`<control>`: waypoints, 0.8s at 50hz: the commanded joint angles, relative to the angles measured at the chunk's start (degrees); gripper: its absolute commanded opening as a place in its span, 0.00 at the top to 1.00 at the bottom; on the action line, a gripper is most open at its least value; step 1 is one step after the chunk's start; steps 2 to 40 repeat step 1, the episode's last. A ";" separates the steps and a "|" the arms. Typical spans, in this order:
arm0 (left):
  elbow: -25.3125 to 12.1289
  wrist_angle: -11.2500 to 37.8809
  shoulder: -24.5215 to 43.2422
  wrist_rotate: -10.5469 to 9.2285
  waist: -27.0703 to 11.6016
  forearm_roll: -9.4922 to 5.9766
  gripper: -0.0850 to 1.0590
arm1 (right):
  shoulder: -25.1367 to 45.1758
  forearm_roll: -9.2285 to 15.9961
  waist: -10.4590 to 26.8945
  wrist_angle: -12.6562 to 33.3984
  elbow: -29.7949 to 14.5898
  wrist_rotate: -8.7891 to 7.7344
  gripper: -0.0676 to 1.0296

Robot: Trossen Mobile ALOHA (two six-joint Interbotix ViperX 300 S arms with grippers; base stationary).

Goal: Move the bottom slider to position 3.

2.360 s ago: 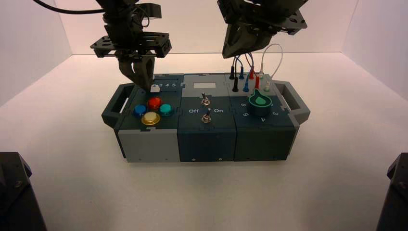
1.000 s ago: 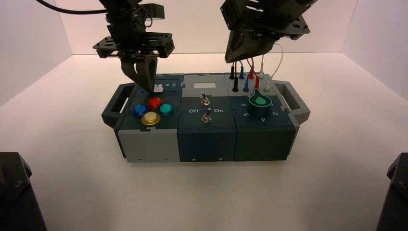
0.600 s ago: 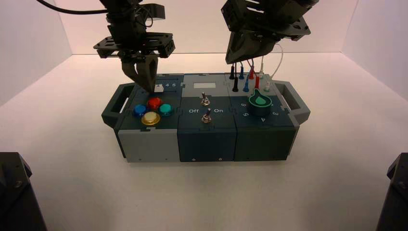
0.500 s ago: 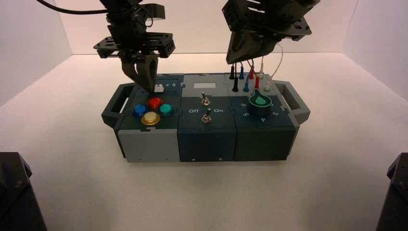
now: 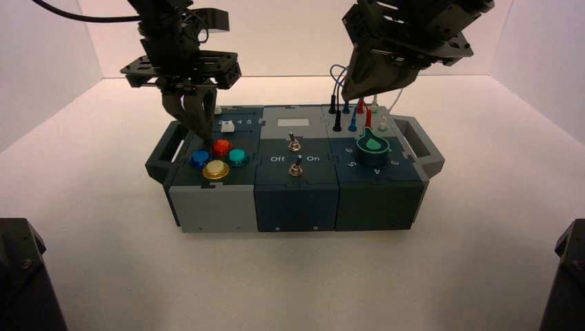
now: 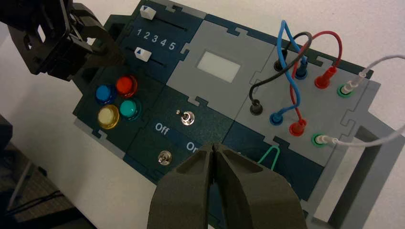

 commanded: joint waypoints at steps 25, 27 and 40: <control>-0.44 -0.18 -2.02 -0.09 -0.26 0.35 0.95 | -1.41 0.18 0.26 0.26 -0.70 -0.09 0.96; -0.44 -0.18 -2.02 -0.09 -0.26 0.35 0.95 | -1.41 0.18 0.26 0.26 -0.70 -0.09 0.96; -0.44 -0.18 -2.02 -0.09 -0.26 0.35 0.95 | -1.41 0.18 0.26 0.26 -0.70 -0.09 0.96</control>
